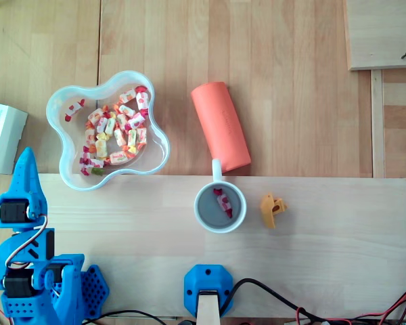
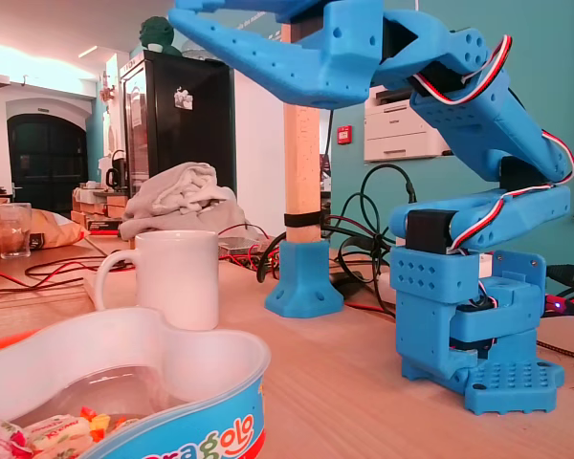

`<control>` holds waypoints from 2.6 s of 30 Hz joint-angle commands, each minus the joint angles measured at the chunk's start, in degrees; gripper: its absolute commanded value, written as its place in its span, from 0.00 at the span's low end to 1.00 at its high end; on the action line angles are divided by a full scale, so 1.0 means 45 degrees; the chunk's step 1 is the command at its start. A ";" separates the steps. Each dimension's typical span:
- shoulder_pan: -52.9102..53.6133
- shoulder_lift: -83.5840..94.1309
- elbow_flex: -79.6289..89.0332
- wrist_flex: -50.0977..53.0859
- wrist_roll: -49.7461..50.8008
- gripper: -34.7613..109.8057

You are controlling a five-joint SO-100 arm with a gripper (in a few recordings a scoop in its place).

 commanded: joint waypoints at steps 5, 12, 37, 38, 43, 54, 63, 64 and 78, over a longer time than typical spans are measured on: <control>-0.0195 0.0234 0.2852 -0.0059 -0.0117 0.22; -0.0195 0.0234 0.2852 -0.0059 0.0039 0.22; -0.0313 -0.0020 -0.0039 0.0137 0.0137 0.22; -0.0352 -0.0039 -0.0254 0.0156 0.0137 0.22; -0.0352 -0.0059 -0.0820 0.0918 0.0156 0.23; -0.0195 -0.4199 -0.5234 0.3633 0.3496 0.22; 0.0820 -0.8613 -0.9941 0.6465 0.7031 0.22; 0.1152 -0.8926 -1.0195 0.6816 0.7676 0.22; 0.3828 -0.9609 -0.8984 0.9531 1.5605 0.23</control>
